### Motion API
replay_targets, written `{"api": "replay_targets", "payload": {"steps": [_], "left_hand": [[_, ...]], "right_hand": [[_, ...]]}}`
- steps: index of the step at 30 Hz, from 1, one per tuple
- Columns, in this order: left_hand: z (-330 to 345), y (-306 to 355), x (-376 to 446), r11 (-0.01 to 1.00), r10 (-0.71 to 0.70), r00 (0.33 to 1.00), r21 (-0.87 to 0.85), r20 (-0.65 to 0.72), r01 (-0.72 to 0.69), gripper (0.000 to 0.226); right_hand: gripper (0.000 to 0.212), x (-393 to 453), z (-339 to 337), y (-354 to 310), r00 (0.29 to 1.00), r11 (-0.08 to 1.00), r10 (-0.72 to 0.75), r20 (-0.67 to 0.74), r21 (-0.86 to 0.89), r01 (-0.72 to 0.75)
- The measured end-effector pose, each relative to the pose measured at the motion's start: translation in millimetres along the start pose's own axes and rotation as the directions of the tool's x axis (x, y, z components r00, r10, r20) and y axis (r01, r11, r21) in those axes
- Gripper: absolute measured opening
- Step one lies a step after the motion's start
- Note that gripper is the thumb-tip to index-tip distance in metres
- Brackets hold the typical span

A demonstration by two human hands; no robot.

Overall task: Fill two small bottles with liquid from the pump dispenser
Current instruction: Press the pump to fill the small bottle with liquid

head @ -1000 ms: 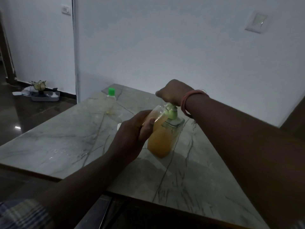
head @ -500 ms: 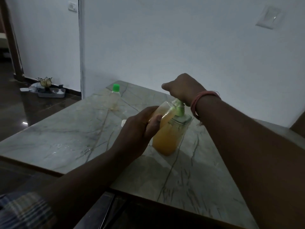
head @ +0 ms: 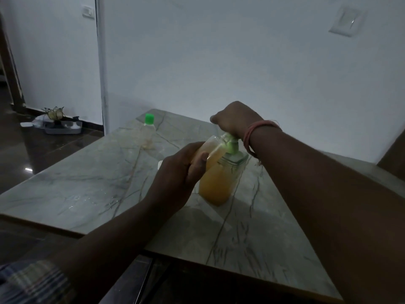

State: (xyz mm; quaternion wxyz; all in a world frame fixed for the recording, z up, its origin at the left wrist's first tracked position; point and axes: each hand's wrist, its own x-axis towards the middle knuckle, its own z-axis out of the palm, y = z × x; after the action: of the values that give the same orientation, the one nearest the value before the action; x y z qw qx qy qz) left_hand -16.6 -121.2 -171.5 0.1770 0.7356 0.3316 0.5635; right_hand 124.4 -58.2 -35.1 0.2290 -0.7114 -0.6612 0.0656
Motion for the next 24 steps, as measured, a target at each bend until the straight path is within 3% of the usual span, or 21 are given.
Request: {"api": "replay_targets", "payload": {"steps": [4,10,15,21,24], "left_hand": [[-0.2,2.3,-0.4,1.000,0.002,1.000,-0.006,0.011,-0.002,0.053],[-0.9,3.4,0.3,1.000,0.002,1.000,-0.017,0.009,-0.002,0.062],[-1.4,4.4,-1.1,1.000,0.004,1.000,-0.018,0.015,-0.003,0.057],[-1.2,1.2,-1.1,1.000,-0.005,1.000,0.005,0.007,0.005,0.052],[-2.0,5.2,-1.0,1.000,-0.031,0.999,-0.007,0.014,0.031,0.048]], "right_hand": [[0.029,-1.1,-7.9,-6.6,1.000,0.998,-0.024,0.019,-0.049,0.025],[0.026,0.0,3.2,0.5,0.999,0.999,0.024,-0.030,0.030,-0.023],[0.031,1.1,-7.0,-3.0,1.000,0.999,0.013,0.020,0.038,-0.014],[0.030,1.1,3.0,0.3,0.998,0.999,0.043,-0.044,-0.009,-0.044],[0.029,0.4,-4.5,-4.2,0.999,0.999,0.027,0.026,-0.028,-0.026]]}}
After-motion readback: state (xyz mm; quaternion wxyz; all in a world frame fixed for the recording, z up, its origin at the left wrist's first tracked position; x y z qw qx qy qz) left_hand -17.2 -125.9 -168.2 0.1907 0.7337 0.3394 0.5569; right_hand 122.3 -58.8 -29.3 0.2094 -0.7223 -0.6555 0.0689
